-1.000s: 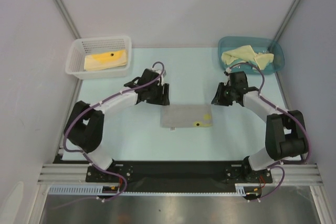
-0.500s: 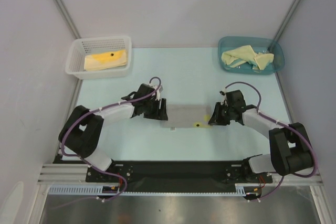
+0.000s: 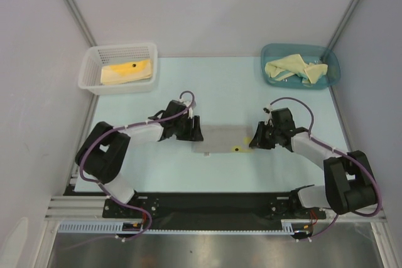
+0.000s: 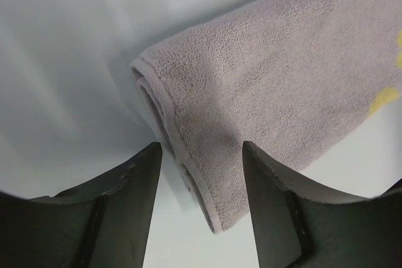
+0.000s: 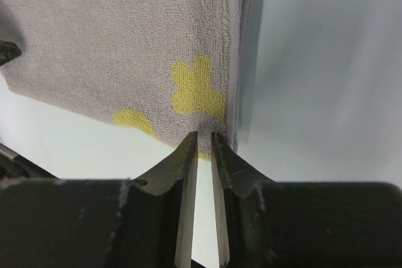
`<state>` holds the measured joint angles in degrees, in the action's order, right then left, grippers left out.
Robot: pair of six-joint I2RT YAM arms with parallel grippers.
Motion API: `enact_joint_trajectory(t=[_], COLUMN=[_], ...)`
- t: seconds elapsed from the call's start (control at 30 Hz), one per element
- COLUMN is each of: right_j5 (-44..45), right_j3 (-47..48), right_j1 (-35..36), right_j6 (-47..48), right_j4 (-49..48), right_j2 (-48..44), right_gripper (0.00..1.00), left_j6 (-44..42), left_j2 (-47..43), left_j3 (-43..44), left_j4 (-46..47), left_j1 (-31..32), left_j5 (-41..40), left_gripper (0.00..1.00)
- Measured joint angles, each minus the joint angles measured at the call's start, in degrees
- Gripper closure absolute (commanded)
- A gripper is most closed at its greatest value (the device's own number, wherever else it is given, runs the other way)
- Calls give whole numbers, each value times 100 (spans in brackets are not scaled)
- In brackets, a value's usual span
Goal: Fold and stack the towels
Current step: Neatly place the folded towel into the bin
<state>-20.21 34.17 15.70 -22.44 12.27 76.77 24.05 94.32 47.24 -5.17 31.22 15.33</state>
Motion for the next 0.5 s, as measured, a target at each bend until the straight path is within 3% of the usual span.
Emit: enact_joint_trajectory(t=[0.13, 0.23, 0.27, 0.33, 0.37, 0.5], right_j5=[2, 9, 15, 28, 35, 46], right_j3=[0, 0, 0, 9, 26, 184], right_j1=[22, 66, 87, 127, 151, 223], right_j6=[-7, -9, -13, -31, -39, -59], right_j4=[-9, 20, 50, 122, 186, 411], right_j2=[-120, -247, -315, -487, -586, -960], right_gripper=[80, 79, 78, 76, 75, 69], left_j6=[105, 216, 260, 295, 339, 411], left_j2=[50, 83, 92, 98, 125, 214], left_j3=[0, 13, 20, 37, 59, 289], left_j4=[57, 9, -7, -63, -138, -439], left_j1=[13, 37, 42, 50, 57, 87], left_j5=[-50, -203, -243, -328, -365, -457], left_gripper=[48, 63, 72, 81, 100, 100])
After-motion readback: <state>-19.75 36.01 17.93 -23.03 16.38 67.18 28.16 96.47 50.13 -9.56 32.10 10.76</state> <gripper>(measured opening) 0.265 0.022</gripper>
